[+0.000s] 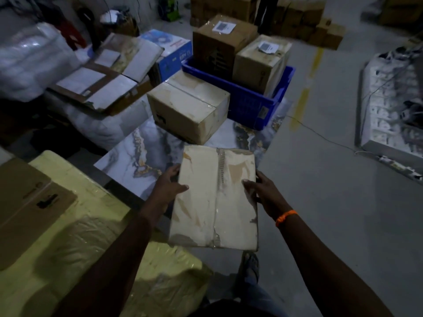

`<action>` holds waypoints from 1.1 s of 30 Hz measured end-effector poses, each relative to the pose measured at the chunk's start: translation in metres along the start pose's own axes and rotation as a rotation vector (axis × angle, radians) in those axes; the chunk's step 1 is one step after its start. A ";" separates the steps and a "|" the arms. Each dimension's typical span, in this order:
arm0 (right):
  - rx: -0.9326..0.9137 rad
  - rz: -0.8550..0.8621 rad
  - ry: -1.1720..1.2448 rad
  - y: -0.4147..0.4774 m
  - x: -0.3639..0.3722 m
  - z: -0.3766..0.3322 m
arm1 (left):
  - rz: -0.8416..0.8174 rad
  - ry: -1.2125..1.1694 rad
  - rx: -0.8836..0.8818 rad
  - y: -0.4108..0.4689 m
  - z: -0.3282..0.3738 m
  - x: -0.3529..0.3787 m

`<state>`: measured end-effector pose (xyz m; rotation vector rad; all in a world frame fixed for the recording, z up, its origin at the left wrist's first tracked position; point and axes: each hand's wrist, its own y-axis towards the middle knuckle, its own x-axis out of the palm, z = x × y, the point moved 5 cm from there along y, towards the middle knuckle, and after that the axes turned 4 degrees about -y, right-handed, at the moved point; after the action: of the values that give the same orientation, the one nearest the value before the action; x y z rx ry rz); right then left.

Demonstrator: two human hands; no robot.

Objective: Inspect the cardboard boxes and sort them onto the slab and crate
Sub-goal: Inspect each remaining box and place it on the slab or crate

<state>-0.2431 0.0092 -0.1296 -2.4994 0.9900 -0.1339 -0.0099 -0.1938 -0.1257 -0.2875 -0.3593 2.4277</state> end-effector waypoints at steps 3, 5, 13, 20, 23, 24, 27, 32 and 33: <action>-0.109 0.031 0.079 -0.014 -0.012 -0.014 | 0.011 -0.100 0.026 -0.011 0.017 0.003; -0.162 0.042 0.105 -0.023 -0.017 -0.026 | 0.002 -0.158 0.079 -0.017 0.034 0.005; -0.317 0.021 0.241 -0.063 -0.015 -0.046 | 0.109 -0.534 0.160 -0.066 0.051 -0.003; -0.237 0.110 0.240 -0.084 -0.016 -0.007 | 0.272 -0.553 0.038 -0.090 0.018 0.006; -0.238 0.109 0.234 -0.088 -0.021 0.000 | 0.286 -0.529 0.026 -0.094 0.012 0.012; -0.240 0.102 0.238 -0.088 -0.022 0.001 | 0.288 -0.532 0.040 -0.095 0.015 0.014; -0.260 0.080 0.229 -0.079 -0.021 -0.001 | 0.258 -0.557 0.086 -0.089 0.022 0.015; -0.260 0.046 0.209 -0.062 -0.011 -0.012 | 0.279 -0.505 0.124 -0.072 0.038 0.001; -0.264 0.037 0.196 -0.060 -0.009 -0.013 | 0.287 -0.494 0.132 -0.071 0.040 -0.002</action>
<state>-0.2152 0.0496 -0.0912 -2.7452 1.2008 -0.2565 0.0208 -0.1494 -0.0651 0.3512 -0.3887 2.7762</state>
